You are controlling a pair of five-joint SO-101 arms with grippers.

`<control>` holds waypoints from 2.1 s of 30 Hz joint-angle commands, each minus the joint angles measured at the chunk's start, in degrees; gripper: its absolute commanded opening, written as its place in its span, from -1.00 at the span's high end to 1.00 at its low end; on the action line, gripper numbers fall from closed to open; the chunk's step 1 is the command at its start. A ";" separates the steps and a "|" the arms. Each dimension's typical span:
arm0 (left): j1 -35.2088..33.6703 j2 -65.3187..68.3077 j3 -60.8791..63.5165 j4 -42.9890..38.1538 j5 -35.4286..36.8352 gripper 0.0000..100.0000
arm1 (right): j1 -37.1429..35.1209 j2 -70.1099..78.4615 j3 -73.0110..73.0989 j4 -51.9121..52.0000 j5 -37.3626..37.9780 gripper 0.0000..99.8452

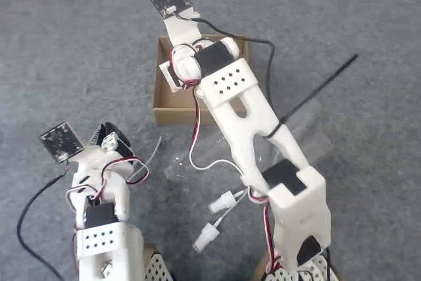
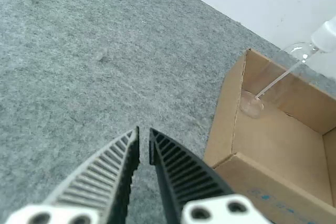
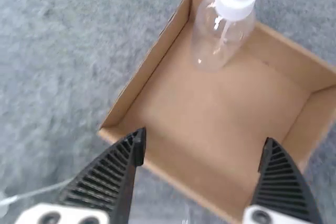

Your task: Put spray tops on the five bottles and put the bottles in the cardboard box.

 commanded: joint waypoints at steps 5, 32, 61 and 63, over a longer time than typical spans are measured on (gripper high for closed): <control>0.18 -0.79 -0.75 0.09 -0.44 0.94 | -0.66 -9.10 -4.04 10.42 -0.26 0.43; 0.18 -0.53 -0.75 0.09 -0.44 0.94 | -6.29 -23.96 9.23 24.13 8.35 0.42; -8.18 -0.97 -0.84 -4.13 -0.44 0.94 | -17.19 -30.20 44.75 5.49 40.62 0.42; -9.93 -0.97 -0.84 -5.36 -0.35 0.94 | -17.27 -30.20 46.68 2.95 42.90 0.42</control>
